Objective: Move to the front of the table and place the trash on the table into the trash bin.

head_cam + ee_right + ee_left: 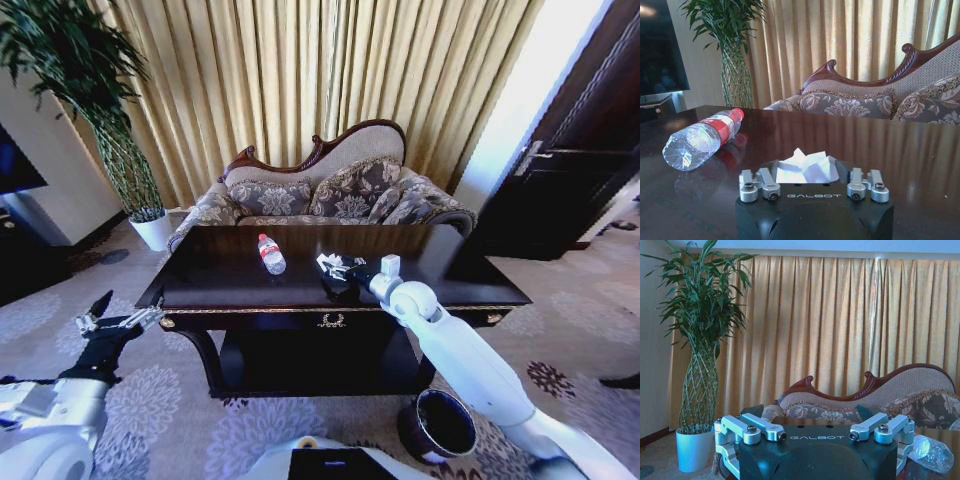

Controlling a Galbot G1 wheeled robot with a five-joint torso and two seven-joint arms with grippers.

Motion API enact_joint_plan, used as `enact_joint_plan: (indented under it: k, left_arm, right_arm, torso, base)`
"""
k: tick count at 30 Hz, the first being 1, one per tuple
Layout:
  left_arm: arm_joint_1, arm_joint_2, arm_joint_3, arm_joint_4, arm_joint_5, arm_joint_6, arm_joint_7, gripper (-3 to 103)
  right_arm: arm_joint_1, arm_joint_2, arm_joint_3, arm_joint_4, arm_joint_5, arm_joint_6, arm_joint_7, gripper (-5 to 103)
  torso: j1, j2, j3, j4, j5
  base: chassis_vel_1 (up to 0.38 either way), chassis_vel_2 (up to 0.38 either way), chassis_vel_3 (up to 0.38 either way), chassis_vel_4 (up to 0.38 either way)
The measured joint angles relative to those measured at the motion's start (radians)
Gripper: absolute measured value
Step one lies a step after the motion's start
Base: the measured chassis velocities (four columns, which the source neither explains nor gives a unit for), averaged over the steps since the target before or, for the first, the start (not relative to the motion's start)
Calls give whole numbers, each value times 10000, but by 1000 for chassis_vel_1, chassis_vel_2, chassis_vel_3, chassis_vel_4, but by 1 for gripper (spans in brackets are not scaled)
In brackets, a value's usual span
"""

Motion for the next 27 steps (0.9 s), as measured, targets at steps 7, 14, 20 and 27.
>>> enact_joint_plan:
  k: [7,14,20,27]
  left_arm:
    - [21,8,-52,0,27,0,-28,100]
    - [56,0,-164,0,14,-36,-31,100]
    - [55,-3,-164,0,11,-63,-28,100]
    - [63,-2,-208,0,5,-93,-7,100]
  right_arm:
    - [-151,1,95,72,-7,33,-9,36]
    - [-327,-27,301,138,-38,58,-20,9]
    - [-528,-84,499,240,-45,110,-28,1]
    - [-670,-144,729,373,-48,130,-35,0]
  torso:
    - [0,0,0,1,0]
    - [0,-1,0,1,-1]
    - [0,0,0,0,0]
    - [-1,0,0,0,0]
  base:
    - [0,0,0,0]
    - [0,0,0,0]
    - [0,0,0,0]
    - [0,0,0,0]
